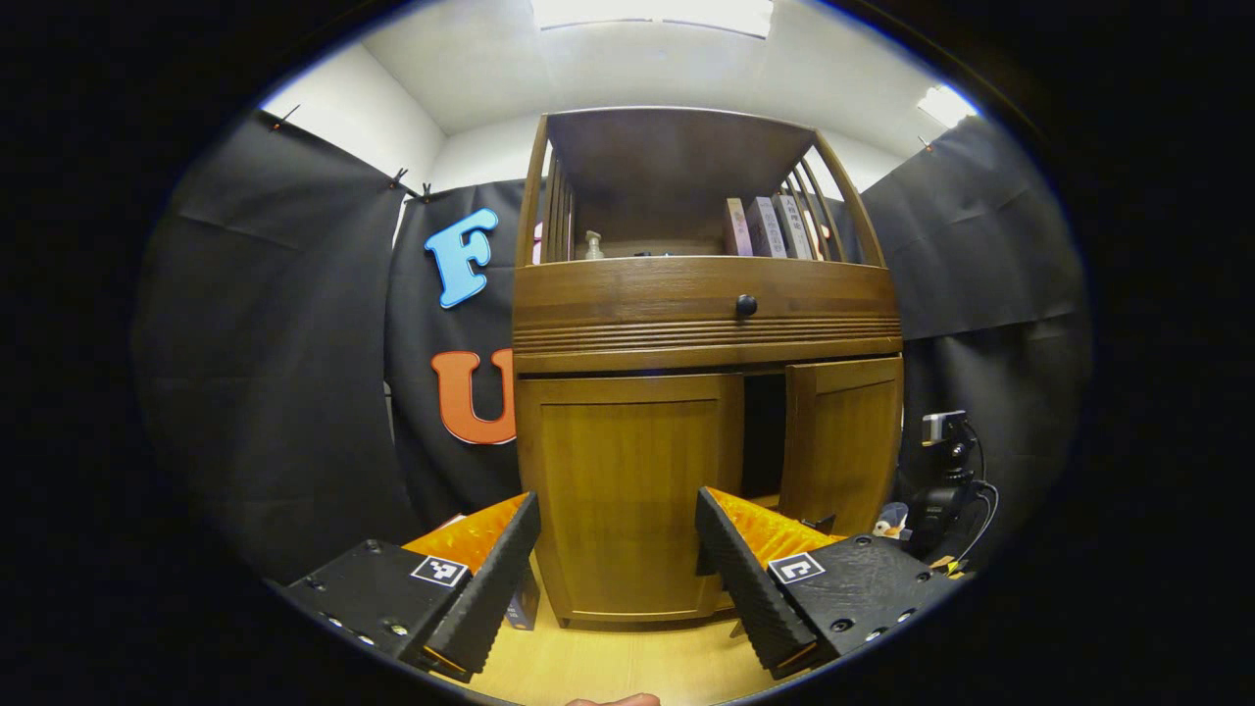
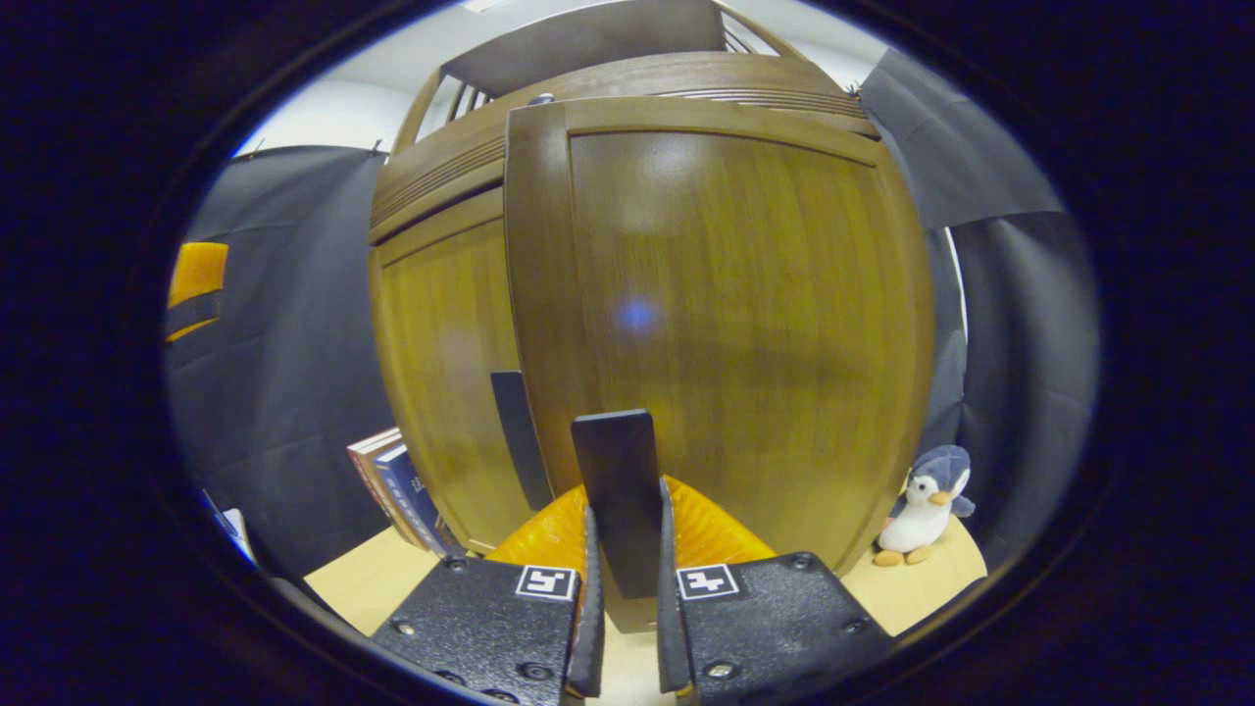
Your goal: Open the right door of the double-door shoe cabinet with the right hand, and open the left door with the left hand.
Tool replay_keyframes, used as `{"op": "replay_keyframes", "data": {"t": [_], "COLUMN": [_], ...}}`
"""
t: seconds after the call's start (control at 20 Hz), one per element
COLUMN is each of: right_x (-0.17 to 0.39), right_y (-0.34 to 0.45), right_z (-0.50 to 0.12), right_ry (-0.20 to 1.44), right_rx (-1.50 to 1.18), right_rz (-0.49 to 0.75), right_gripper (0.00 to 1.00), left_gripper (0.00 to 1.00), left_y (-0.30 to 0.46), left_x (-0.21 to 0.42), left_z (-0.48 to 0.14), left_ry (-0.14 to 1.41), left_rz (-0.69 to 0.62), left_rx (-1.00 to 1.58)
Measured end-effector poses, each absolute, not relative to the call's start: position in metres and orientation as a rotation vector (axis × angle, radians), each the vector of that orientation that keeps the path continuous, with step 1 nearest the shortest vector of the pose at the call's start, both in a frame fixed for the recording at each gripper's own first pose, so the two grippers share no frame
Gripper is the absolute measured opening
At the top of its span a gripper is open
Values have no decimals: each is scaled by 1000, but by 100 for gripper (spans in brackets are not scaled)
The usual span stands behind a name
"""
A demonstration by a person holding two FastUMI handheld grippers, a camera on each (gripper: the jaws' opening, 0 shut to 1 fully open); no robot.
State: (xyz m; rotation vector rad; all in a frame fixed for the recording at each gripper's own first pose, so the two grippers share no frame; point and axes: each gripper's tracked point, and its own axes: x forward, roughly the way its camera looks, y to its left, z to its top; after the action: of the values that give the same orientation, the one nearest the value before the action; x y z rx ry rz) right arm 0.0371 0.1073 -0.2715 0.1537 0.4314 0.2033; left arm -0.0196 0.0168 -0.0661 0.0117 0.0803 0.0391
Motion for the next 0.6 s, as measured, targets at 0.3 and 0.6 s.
{"op": "replay_keyframes", "data": {"t": [0.3,0.6], "right_x": [-4,-29], "right_y": [82,61], "right_z": [-263,-258], "right_ry": [439,437], "right_rx": [167,161], "right_rz": [222,200], "right_gripper": [24,24], "left_gripper": [95,95], "left_y": [-1,-20], "left_x": [-16,-12], "left_z": [-69,-69], "left_ry": [91,95], "left_rz": [20,-18], "left_rx": [9,-4]}}
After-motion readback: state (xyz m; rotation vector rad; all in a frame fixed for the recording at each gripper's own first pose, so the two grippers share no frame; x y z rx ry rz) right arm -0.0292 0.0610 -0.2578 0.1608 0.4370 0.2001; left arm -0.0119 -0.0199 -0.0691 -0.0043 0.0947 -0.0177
